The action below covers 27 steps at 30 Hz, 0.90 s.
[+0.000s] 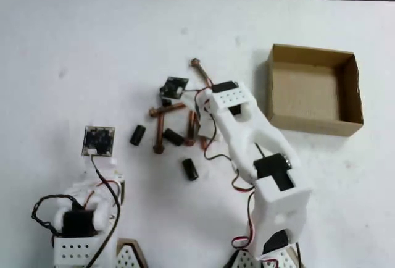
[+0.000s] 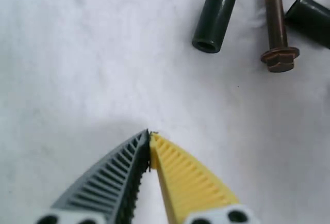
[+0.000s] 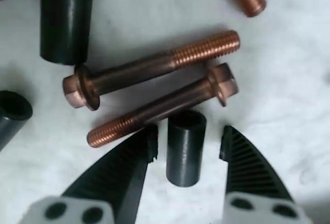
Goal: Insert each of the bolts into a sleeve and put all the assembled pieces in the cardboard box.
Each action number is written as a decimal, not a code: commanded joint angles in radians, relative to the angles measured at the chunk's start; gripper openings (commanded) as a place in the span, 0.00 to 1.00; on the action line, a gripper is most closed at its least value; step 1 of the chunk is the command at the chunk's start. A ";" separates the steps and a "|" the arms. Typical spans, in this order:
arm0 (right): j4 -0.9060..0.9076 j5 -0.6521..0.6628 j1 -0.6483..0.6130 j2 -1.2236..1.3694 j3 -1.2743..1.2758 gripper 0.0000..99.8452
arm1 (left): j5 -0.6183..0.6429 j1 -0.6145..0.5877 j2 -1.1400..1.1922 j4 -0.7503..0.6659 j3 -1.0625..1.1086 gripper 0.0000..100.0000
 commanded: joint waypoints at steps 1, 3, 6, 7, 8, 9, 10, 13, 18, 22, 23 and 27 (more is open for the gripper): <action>-0.015 -0.005 0.028 0.058 -0.069 0.19 | 0.015 -0.007 -0.007 0.006 -0.003 0.03; -0.005 -0.005 0.039 0.101 -0.112 0.19 | 0.015 -0.007 -0.007 0.006 -0.003 0.03; 0.062 -0.005 0.059 0.153 -0.198 0.19 | 0.015 -0.007 -0.007 0.006 -0.003 0.03; 0.088 -0.005 0.061 0.168 -0.221 0.18 | 0.015 -0.007 -0.007 0.006 -0.003 0.03; 0.110 -0.005 0.064 0.183 -0.239 0.16 | 0.015 -0.007 -0.007 0.006 -0.003 0.03; 0.124 -0.005 0.065 0.196 -0.256 0.14 | 0.015 -0.007 -0.007 0.006 -0.003 0.03; 0.134 -0.005 0.067 0.205 -0.270 0.11 | 0.015 -0.007 -0.007 0.006 -0.003 0.03; 0.166 -0.005 0.068 0.229 -0.308 0.05 | 0.015 -0.007 -0.007 0.006 -0.003 0.03; 0.174 -0.014 0.070 0.211 -0.321 0.02 | 0.015 -0.007 -0.007 0.006 -0.003 0.03; 0.177 -0.017 0.070 0.124 -0.315 0.02 | 0.015 -0.007 -0.007 0.006 -0.003 0.03; 0.194 -0.034 0.070 0.096 -0.315 0.02 | 0.015 -0.007 -0.007 0.006 -0.003 0.03; 0.263 -0.130 0.070 -0.044 -0.316 0.02 | 0.015 -0.007 -0.007 0.006 -0.003 0.03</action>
